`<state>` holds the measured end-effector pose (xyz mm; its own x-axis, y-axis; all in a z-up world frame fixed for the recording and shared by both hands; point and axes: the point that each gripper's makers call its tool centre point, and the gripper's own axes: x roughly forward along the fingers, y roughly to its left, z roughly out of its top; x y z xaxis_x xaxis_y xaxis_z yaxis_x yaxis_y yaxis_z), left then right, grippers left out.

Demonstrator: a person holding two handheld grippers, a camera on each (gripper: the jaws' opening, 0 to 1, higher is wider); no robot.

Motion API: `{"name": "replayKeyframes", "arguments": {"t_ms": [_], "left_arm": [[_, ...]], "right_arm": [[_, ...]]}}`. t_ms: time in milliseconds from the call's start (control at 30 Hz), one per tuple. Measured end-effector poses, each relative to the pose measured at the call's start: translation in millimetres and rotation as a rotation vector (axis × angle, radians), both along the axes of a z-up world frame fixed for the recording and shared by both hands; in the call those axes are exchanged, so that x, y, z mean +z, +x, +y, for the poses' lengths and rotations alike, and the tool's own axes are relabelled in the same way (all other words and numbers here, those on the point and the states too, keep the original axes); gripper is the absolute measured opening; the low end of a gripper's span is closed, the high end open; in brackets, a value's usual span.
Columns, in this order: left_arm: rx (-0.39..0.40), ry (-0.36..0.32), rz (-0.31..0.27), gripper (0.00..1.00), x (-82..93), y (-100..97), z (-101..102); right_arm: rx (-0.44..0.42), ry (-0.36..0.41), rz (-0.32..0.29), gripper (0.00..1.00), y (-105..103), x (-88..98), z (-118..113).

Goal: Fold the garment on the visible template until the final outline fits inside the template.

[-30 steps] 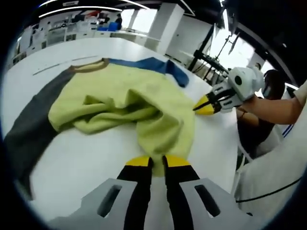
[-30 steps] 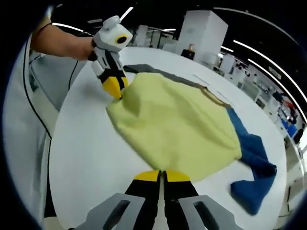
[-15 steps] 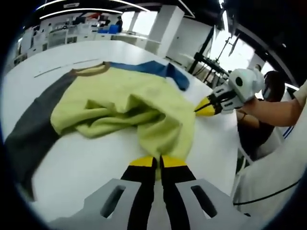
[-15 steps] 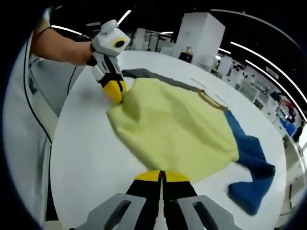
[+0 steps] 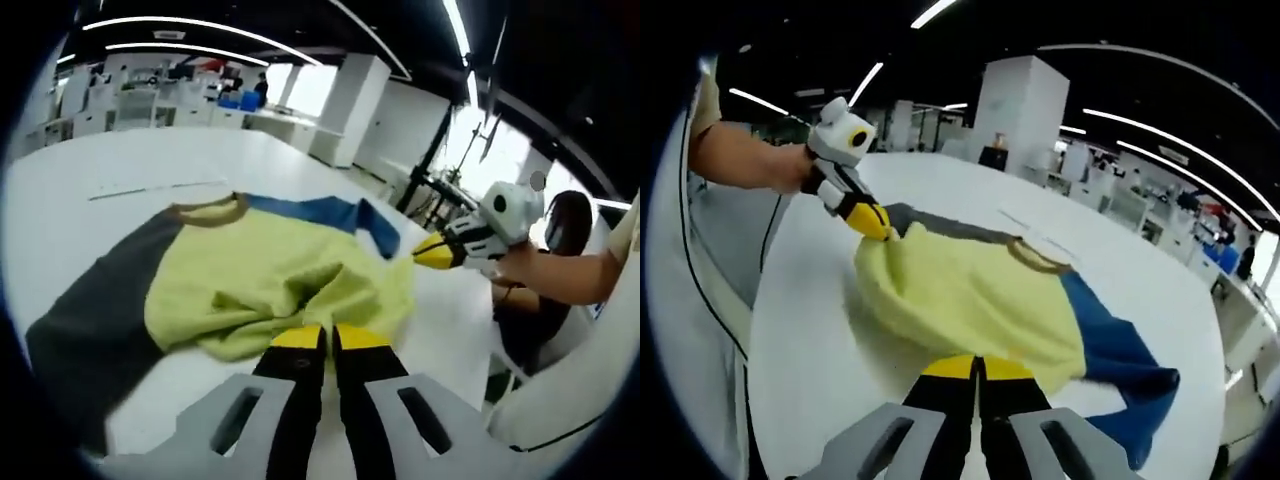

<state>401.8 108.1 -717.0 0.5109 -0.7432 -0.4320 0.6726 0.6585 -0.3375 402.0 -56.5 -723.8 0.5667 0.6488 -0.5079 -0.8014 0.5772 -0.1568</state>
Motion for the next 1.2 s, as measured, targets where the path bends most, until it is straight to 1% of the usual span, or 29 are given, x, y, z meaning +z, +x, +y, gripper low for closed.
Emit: {"name": "replayKeyframes", "arguments": {"t_ms": [133,233,300,333,433,533,633,700,800,1000,1100,1200], "left_arm": [[0.014,-0.014,-0.032,0.01,13.7,17.3,-1],[0.012,-0.015,-0.06,0.01,23.1,32.5,-6],[0.012,-0.012,-0.072,0.01,24.9,39.8,-7],[0.011,-0.014,-0.077,0.01,28.0,48.0,-10],[0.008,-0.008,-0.099,0.01,34.4,58.7,-16],[0.008,-0.003,-0.122,0.01,41.5,75.4,-21],[0.009,0.001,-0.129,0.01,45.4,89.3,-24],[0.009,0.004,-0.135,0.01,48.3,97.0,-28],[0.012,0.016,-0.139,0.01,48.5,109.7,-32],[0.024,0.069,-0.12,0.01,36.8,138.3,-33],[0.029,0.102,-0.13,0.01,38.1,150.5,-34],[0.039,0.108,-0.137,0.01,42.8,161.4,-36]], "right_arm": [[-0.024,0.015,-0.012,0.0,16,7.3,-3],[-0.049,0.035,-0.02,0.0,30,13.8,-6],[-0.062,0.042,-0.021,0.0,36,15.3,-8],[-0.082,0.053,-0.018,0.0,44,16.4,-12],[-0.121,0.083,-0.009,0.0,56,19.2,-18],[-0.155,0.12,0.006,0.0,67,21.0,-24],[-0.186,0.157,0.017,0.0,78,23.2,-28],[-0.204,0.169,0.021,0.0,86,24.3,-31],[-0.225,0.184,0.028,0.0,98,25.0,-35],[-0.244,0.158,0.06,0.0,120,13.5,-39],[-0.25,0.146,0.065,0.0,128,12.5,-39],[-0.263,0.154,0.069,0.0,137,12.4,-40]]}}
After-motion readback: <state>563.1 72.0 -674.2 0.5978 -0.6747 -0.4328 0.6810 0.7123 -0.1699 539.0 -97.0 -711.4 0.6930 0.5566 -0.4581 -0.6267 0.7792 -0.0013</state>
